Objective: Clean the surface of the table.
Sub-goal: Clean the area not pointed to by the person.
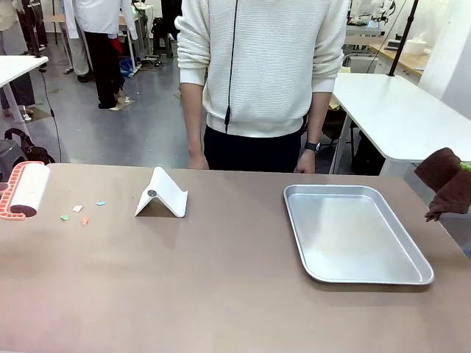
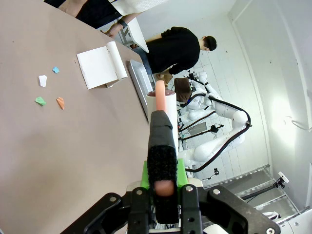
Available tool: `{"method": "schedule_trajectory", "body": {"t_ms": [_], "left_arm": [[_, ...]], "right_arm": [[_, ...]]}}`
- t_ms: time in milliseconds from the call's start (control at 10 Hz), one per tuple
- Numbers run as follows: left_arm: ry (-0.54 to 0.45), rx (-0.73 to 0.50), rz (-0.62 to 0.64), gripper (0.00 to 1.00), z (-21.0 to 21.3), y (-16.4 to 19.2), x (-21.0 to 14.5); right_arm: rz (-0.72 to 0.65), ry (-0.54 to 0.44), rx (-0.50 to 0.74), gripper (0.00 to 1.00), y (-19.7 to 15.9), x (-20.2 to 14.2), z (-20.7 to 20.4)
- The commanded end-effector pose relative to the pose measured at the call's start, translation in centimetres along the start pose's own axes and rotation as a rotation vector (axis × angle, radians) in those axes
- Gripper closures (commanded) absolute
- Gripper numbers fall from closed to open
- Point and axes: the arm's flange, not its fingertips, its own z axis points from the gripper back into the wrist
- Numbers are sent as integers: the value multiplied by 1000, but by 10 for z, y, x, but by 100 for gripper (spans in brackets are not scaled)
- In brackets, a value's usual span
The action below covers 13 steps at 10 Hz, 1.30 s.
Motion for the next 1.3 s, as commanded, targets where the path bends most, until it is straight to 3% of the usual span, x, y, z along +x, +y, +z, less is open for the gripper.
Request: {"method": "schedule_trajectory", "body": {"t_ms": [0, 300, 400, 500, 600, 900, 1200], "left_arm": [[-2, -2, -16, 100, -2, -4, -1], [-2, -2, -16, 100, -2, -4, -1], [0, 0, 0, 78, 0, 0, 0], [-18, 68, 38, 78, -2, -6, -2], [-98, 169, 82, 78, -3, -9, -2], [-303, 318, 270, 78, -6, -6, -4], [-349, 480, 397, 78, -18, 2, -2]], "right_arm": [[8, 19, -6, 91, 6, -2, -2], [8, 19, -6, 91, 6, -2, -2], [8, 19, -6, 91, 6, -2, -2], [8, 19, -6, 91, 6, -2, -2], [8, 19, -6, 91, 6, -2, -2], [8, 19, -6, 91, 6, -2, -2], [8, 19, -6, 91, 6, -2, -2]]}}
